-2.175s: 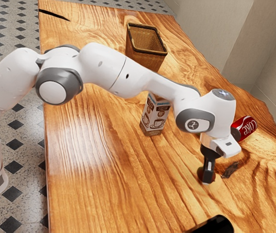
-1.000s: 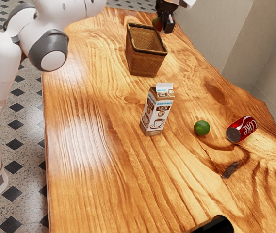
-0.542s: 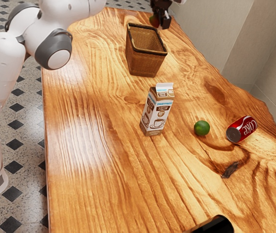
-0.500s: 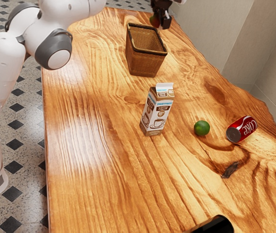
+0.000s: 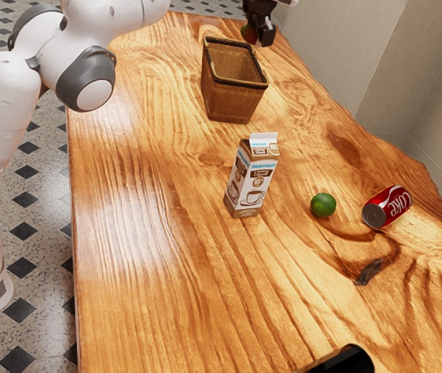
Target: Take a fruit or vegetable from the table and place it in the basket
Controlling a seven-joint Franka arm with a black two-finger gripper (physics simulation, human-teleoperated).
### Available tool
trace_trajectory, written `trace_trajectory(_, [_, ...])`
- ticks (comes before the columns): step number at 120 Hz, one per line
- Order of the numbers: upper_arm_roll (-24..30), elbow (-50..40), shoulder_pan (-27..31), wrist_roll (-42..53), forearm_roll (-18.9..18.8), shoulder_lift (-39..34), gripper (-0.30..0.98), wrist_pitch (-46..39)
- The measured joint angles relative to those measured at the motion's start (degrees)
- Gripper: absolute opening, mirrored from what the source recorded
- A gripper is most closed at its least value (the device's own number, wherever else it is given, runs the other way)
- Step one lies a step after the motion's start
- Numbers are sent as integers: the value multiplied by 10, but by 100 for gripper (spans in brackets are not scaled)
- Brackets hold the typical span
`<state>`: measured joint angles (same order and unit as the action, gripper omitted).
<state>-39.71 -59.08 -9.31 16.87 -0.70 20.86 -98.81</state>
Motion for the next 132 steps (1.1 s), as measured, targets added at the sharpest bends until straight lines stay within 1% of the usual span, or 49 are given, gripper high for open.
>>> trace_trajectory(37, [0,-10,2,0,2,5,28,-1])
trace_trajectory(53, [0,-15,20,0,18,19,28,-2])
trace_trajectory(88, [1,-26,74,0,33,33,28,-6])
trace_trajectory(105, [1,-31,88,1,39,35,28,-8])
trace_trajectory(115, [1,-46,90,1,52,37,28,-14])
trace_trajectory(132, [0,-63,112,4,71,44,27,-31])
